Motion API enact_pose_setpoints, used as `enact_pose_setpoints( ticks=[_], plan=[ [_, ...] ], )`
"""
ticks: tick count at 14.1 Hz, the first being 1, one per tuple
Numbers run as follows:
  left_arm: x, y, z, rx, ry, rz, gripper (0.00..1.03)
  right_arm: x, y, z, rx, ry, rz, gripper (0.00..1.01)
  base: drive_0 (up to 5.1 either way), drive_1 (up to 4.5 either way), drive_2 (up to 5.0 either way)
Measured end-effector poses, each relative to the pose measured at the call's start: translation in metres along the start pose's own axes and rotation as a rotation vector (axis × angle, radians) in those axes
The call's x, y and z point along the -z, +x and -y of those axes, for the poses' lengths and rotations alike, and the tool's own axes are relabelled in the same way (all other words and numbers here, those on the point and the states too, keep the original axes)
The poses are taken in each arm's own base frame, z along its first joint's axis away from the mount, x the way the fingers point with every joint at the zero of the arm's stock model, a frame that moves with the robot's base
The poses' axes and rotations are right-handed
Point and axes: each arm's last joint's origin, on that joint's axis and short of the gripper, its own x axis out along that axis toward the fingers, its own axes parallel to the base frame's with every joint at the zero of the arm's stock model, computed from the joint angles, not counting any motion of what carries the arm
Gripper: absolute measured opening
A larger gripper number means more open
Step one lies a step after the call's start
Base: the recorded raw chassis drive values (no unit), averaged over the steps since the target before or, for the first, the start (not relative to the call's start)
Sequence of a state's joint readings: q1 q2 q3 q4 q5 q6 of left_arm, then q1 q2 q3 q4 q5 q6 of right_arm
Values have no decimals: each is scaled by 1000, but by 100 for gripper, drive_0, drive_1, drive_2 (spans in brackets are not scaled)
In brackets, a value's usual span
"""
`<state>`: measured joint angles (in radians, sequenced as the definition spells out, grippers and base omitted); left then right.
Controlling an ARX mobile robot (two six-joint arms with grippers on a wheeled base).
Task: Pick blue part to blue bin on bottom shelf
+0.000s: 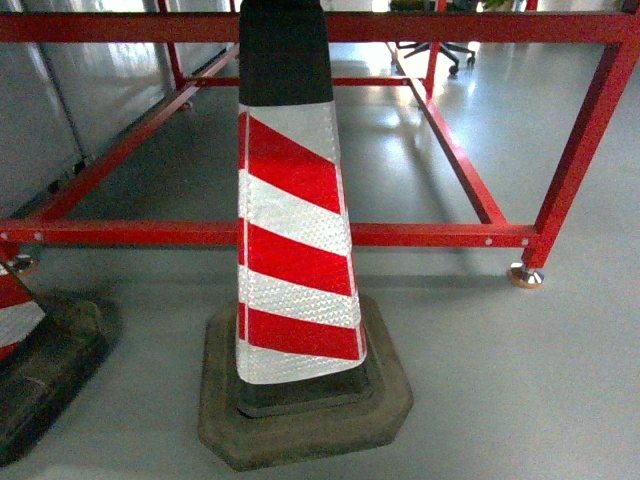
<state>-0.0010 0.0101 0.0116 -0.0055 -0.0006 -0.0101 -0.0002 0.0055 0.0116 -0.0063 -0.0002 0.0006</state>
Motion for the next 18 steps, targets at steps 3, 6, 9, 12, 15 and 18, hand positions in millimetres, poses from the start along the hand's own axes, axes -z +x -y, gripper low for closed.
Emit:
enact_pose_setpoints(
  ticks=[3, 6, 9, 12, 15, 18],
  plan=[
    [0, 0, 0, -1, 0, -2, 98, 0, 0, 0, 0, 0, 0, 98, 0, 0, 0],
    [0, 0, 0, -1, 0, 0, 98, 0, 0, 0, -2, 0, 2, 98, 0, 0, 0],
    [0, 0, 0, 0, 0, 1, 98, 0, 0, 0, 0, 3, 1, 98, 0, 0, 0],
    [0, 0, 0, 0, 0, 1, 98, 0, 0, 0, 0, 1, 2, 98, 0, 0, 0],
    [0, 0, 0, 1, 0, 0, 98, 0, 0, 0, 1, 2, 2, 98, 0, 0, 0],
    [0, 0, 0, 0, 0, 2, 98, 0, 0, 0, -1, 1, 1, 98, 0, 0, 0]
  ],
)
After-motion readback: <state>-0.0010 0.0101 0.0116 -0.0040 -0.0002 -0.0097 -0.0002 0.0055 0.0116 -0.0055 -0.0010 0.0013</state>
